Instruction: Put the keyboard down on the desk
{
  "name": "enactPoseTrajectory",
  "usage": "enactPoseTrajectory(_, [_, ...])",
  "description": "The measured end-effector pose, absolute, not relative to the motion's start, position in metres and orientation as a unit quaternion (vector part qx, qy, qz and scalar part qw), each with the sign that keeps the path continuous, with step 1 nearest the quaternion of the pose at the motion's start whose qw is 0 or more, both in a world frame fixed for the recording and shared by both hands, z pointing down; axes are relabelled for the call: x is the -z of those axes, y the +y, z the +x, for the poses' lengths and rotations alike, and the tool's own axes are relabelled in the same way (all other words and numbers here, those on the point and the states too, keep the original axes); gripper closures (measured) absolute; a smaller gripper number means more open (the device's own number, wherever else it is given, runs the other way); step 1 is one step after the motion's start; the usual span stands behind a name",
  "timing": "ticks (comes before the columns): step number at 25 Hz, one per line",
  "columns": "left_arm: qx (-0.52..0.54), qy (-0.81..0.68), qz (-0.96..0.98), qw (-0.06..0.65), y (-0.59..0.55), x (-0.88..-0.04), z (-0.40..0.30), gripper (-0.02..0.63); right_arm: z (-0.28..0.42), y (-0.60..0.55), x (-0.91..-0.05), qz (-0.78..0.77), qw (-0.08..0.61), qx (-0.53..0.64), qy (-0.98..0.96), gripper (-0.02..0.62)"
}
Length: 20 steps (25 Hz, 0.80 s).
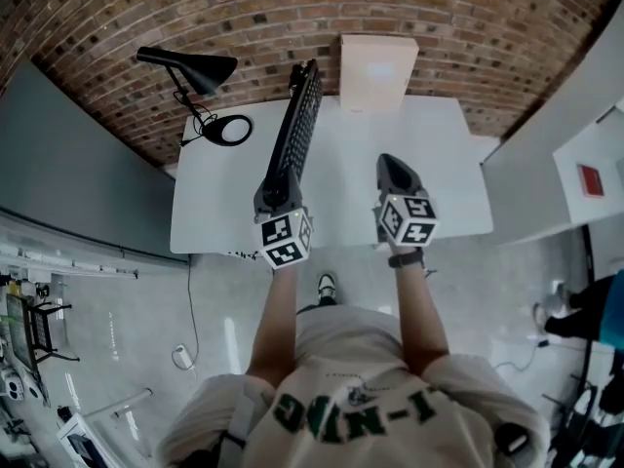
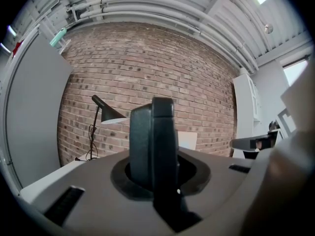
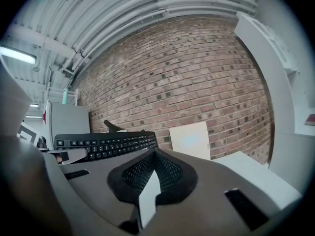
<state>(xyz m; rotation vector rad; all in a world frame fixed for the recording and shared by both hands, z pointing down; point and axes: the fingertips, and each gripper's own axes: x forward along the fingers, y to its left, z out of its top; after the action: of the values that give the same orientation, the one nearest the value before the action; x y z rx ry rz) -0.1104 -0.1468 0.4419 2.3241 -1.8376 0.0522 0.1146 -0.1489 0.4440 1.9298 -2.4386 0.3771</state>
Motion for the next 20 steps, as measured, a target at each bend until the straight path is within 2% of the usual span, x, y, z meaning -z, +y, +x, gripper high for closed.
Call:
enactPoseTrajectory(9, [-0.018, -0.596, 0.796, 0.11, -0.176, -0.448, -0.114, 0.535, 0.101, -0.178, -0.445, 0.619, 0.017, -0.117, -0.777, 0.594])
enactPoseTrajectory(20, [-0.021, -0.57, 0.795, 0.207, -0.186, -0.491, -0.11, 0.535, 0.12, -0.209, -0.463, 0.593, 0.008, -0.172, -0.787, 0.594])
